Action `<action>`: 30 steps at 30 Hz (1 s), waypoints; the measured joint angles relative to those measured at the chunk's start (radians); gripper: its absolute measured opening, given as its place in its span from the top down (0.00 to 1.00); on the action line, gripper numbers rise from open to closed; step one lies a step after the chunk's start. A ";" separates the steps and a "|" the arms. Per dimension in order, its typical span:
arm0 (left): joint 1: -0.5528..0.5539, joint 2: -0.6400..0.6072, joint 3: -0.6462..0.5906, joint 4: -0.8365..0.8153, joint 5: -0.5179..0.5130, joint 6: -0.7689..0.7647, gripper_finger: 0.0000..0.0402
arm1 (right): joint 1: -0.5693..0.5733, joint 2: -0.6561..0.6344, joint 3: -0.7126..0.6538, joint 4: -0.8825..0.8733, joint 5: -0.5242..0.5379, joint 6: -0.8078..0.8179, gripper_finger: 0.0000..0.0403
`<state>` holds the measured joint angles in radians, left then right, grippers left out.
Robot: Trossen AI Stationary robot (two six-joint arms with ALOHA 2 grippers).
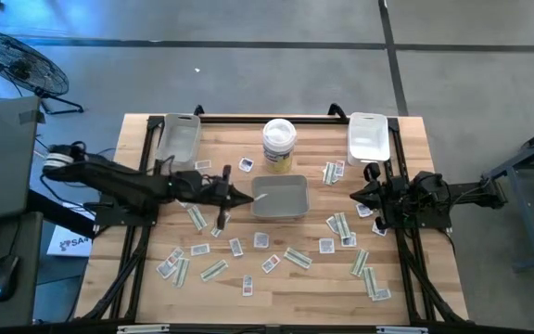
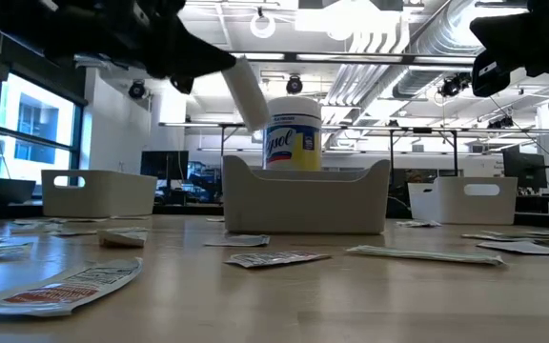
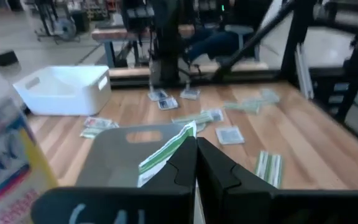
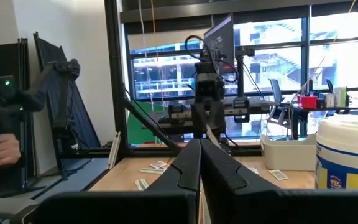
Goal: Pick & Place First Aid Supplies
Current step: Put the bandage into the bottom gray bin
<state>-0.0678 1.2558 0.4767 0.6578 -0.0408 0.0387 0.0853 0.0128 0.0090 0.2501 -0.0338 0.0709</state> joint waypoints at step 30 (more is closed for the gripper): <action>0.002 0.495 0.524 -0.476 -0.303 0.138 1.00 | 0.000 0.001 0.000 -0.043 0.000 0.000 0.99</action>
<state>-0.0654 1.7512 1.0008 0.1822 -0.3439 0.1763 0.0851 0.0140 0.0090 0.2066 -0.0338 0.0708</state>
